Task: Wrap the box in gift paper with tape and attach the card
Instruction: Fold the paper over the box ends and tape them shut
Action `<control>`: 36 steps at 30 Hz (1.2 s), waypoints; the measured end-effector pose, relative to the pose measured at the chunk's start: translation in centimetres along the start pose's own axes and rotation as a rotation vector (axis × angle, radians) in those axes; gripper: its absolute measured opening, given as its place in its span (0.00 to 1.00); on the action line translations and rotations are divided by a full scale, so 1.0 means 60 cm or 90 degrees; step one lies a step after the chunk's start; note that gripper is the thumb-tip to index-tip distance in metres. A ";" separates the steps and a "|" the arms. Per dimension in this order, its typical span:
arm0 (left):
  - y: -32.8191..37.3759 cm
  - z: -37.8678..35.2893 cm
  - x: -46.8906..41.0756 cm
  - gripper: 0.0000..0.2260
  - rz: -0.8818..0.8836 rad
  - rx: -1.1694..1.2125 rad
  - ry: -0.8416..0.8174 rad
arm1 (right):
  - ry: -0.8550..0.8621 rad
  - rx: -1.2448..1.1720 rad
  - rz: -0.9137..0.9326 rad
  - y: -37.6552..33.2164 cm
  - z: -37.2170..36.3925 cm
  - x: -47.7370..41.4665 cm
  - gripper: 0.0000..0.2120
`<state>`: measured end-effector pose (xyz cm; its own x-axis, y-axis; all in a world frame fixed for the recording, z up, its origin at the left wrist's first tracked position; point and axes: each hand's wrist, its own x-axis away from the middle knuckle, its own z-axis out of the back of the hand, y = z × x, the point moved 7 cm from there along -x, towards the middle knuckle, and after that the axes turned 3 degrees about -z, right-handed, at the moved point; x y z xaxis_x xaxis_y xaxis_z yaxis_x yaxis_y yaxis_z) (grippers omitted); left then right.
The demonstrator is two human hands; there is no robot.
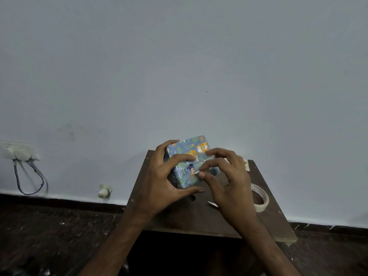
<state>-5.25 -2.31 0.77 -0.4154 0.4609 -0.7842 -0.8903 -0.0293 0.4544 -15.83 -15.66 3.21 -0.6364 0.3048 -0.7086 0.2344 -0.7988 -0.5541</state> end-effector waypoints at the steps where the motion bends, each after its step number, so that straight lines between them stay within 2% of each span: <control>1: 0.003 -0.004 0.000 0.29 -0.005 0.009 -0.004 | -0.010 -0.019 -0.023 0.005 -0.007 -0.004 0.07; 5: 0.003 -0.012 0.002 0.27 -0.017 0.006 -0.009 | -0.036 -0.026 -0.128 0.036 -0.029 -0.018 0.31; 7: -0.004 -0.009 0.002 0.29 -0.015 0.010 -0.001 | -0.032 -0.074 -0.202 0.061 -0.028 -0.016 0.37; 10: -0.010 -0.010 0.002 0.31 -0.029 0.002 -0.010 | 0.028 -0.174 -0.290 0.099 -0.014 0.001 0.30; 13: -0.024 -0.022 0.002 0.34 -0.039 -0.024 -0.041 | 0.058 -0.097 -0.306 0.140 0.011 0.029 0.16; 15: -0.036 -0.031 0.001 0.35 -0.057 -0.043 -0.061 | -0.022 0.042 -0.249 0.160 0.020 0.051 0.07; 18: -0.054 -0.052 0.004 0.35 -0.100 -0.129 -0.106 | -0.180 0.156 -0.195 0.183 0.006 0.090 0.04; 20: -0.063 -0.070 0.008 0.35 -0.127 -0.184 -0.143 | -0.219 0.203 -0.183 0.189 0.004 0.102 0.05; 25: -0.062 -0.117 0.033 0.37 -0.178 -0.279 -0.263 | -0.216 0.326 -0.196 0.209 0.023 0.104 0.11; 29: -0.066 -0.131 0.064 0.35 -0.161 -0.328 -0.311 | -0.313 0.392 -0.198 0.223 0.006 0.122 0.11; 33: -0.078 -0.124 0.074 0.36 -0.140 -0.341 -0.333 | -0.218 0.432 -0.207 0.228 0.035 0.109 0.10; 36: -0.062 -0.104 0.063 0.34 -0.089 -0.264 -0.264 | -0.189 0.496 -0.287 0.252 0.057 0.110 0.14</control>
<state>-4.70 -5.98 -6.53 -0.2552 0.7907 -0.5565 -0.9646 -0.2475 0.0908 -19.00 -27.50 -8.35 -0.7334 0.6104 -0.2991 -0.5677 -0.7920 -0.2244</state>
